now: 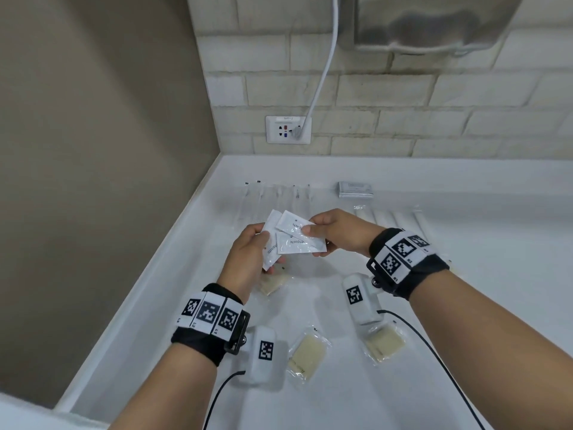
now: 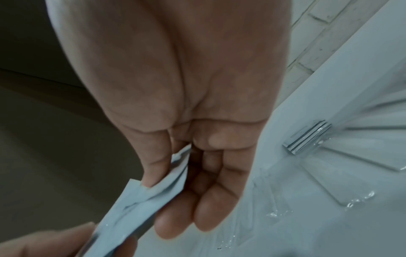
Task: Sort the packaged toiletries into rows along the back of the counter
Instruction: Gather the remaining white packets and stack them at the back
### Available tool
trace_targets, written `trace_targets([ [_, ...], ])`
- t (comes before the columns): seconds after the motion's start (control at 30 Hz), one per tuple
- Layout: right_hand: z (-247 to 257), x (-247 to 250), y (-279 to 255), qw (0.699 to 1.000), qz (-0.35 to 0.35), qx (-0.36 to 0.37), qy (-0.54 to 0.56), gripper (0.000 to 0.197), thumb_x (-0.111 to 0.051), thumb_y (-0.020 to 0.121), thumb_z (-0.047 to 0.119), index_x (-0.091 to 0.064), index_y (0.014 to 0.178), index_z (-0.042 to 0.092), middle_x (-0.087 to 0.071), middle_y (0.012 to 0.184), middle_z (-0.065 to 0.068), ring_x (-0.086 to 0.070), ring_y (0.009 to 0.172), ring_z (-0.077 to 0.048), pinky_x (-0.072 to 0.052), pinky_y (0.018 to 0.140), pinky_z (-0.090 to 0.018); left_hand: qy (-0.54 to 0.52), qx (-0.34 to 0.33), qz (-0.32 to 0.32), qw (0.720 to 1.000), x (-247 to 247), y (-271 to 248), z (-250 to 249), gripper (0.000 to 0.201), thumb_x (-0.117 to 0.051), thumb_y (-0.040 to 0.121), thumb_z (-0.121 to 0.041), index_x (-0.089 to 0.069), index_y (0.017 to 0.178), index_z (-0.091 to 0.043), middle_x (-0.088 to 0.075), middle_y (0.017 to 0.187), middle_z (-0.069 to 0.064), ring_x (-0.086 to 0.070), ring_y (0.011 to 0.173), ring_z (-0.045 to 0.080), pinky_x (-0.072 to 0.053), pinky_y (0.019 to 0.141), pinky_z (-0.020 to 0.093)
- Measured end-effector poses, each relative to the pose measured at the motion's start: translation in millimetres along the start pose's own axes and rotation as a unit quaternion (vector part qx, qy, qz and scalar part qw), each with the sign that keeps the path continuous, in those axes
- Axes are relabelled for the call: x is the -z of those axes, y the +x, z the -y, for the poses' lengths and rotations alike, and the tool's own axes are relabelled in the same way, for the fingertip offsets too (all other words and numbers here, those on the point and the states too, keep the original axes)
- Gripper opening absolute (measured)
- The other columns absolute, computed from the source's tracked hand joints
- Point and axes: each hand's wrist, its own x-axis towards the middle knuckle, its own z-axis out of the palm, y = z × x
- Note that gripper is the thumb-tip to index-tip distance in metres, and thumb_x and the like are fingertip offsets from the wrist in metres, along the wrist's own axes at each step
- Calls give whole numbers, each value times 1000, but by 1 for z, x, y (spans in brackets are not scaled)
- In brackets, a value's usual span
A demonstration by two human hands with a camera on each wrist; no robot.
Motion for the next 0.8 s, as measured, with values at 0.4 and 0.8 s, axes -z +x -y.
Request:
trace_targets([
  [0.4,-16,45,-38,1000,-6,20,-5,28,-73,82,7,-58,106,6,-57,73,-3,-60,69,-23,-56,73,-33,9,15,35,999,-61,-15,2,37,-43,98,-47,-61,108,-16,-64,89,4,-57,69,18,-43,58,29],
  [0.8,-40,89,-73,993,-87,26,-75,22,-72,82,8,-58,97,16,-47,74,-3,-45,60,-18,-38,53,-23,3,25,12,1000,-96,-28,11,45,-34,100,-50,-64,106,-17,-68,87,8,-61,70,25,-39,56,29],
])
